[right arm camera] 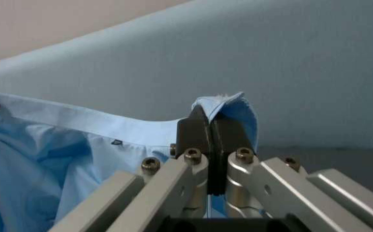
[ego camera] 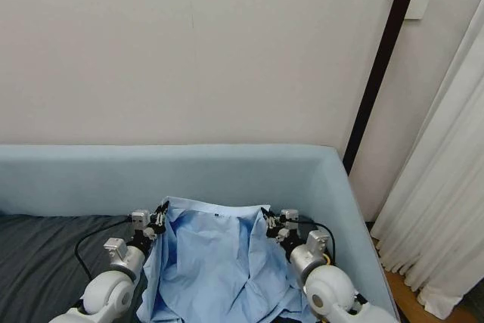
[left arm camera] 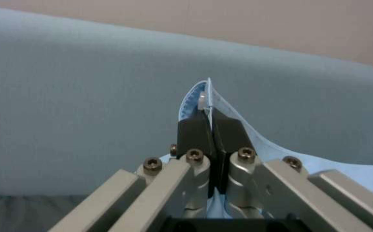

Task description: Pick up the clothes from the sofa and hang them on the clothes hanger.

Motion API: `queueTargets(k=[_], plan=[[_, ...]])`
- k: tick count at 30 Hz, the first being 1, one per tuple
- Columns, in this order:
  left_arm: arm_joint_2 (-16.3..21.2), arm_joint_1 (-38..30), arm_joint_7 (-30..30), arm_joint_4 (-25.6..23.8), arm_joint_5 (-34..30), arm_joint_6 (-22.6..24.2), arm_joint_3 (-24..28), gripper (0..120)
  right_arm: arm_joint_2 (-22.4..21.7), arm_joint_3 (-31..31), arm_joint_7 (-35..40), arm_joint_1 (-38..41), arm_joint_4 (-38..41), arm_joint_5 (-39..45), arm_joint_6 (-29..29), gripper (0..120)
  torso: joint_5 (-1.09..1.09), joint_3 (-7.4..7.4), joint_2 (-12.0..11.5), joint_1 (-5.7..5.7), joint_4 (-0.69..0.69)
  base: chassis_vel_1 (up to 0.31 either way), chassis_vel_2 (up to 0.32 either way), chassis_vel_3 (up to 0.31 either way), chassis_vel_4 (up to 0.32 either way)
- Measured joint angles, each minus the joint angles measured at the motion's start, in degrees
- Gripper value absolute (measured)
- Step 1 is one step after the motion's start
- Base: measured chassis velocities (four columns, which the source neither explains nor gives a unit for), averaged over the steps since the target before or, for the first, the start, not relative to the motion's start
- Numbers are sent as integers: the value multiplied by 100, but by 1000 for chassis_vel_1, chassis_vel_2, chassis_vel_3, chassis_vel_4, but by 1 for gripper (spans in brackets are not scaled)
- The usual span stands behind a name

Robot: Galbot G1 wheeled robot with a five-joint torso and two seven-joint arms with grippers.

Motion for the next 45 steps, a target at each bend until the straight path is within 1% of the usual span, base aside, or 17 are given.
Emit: queueTargets(k=[3, 4, 9, 13, 20, 30, 31, 32, 33, 35, 37, 38, 40, 42, 43, 44, 45], plan=[[-180, -76, 55, 305, 135, -85, 109, 0, 216, -69, -28, 107, -483, -195, 110, 0, 1, 0, 0, -1, 1, 0, 0, 0, 0], [-180, -76, 55, 305, 135, -85, 109, 0, 216, -69, -28, 107, -483, -195, 110, 0, 1, 0, 0, -1, 1, 0, 0, 0, 0], [-528, -357, 124, 953, 282, -148, 411, 0, 389, -116, -54, 296, -1196, -302, 205, 0, 0, 0, 0, 0, -1, 0, 0, 0, 0], [-676, -486, 159, 1193, 337, -165, 545, 0, 490, -127, -53, 404, -1489, -300, 206, 0, 0, 0, 0, 0, -1, 0, 0, 0, 0], [-857, -665, 169, 1535, 418, -170, 669, 0, 599, -164, -164, 550, -1990, -460, 268, 0, 1, 0, 0, 0, 0, 0, 0, 0, 0], [-992, -714, 145, 1777, 526, -158, 662, 0, 726, -281, -424, 632, -2323, -763, 333, 0, 1, 0, 0, 0, 1, 0, 0, 0, 0], [-988, -713, 125, 1777, 549, -153, 642, 3, 737, -277, -471, 623, -2325, -819, 334, 4, 0, 0, 0, 0, 0, 0, 0, 0, 0], [-988, -713, 125, 1777, 549, -153, 642, 3, 737, -277, -471, 623, -2325, -819, 334, 4, 0, 0, 0, 0, 0, 0, 0, 0, 0], [-977, -711, 119, 1769, 571, -150, 630, 5, 737, -277, -487, 616, -2324, -839, 335, 7, 0, 0, 0, 0, 0, 0, 0, 0, 0], [-910, -681, 104, 1711, 666, -149, 588, 16, 733, -277, -494, 607, -2302, -882, 341, 14, 1, 0, 0, -1, 0, 0, 0, 0, 0], [-845, -655, 165, 1667, 785, -212, 556, 24, 726, -266, -455, 629, -2299, -868, 379, 23, 0, 0, 0, 0, 1, 0, 0, 0, 0], [-845, -655, 165, 1667, 785, -212, 556, 24, 726, -266, -455, 629, -2299, -868, 379, 23, 0, 0, 0, 0, 1, 0, 0, 0, 0], [-772, -641, 227, 1595, 900, -279, 539, 30, 710, -252, -410, 659, -2291, -809, 383, 34, 1, 0, 0, 0, 1, 0, 0, 0, 0], [-711, -641, 222, 1503, 918, -281, 539, 42, 696, -243, -387, 712, -2291, -831, 401, 41, 0, 0, 0, 0, 0, 0, 0, 0, 0], [-683, -645, 213, 1469, 919, -281, 539, 45, 691, -232, -371, 736, -2289, -843, 405, 45, 0, 0, 0, 0, 0, 0, 0, 0, 0], [-683, -645, 213, 1469, 919, -281, 539, 45, 691, -232, -371, 736, -2289, -843, 405, 45, 0, 0, 0, 0, 0, 0, 0, 0, 0], [-654, -648, 205, 1439, 919, -281, 534, 49, 684, -221, -347, 756, -2277, -851, 406, 50, 0, 0, 0, 0, 0, 0, 0, 0, 0]])
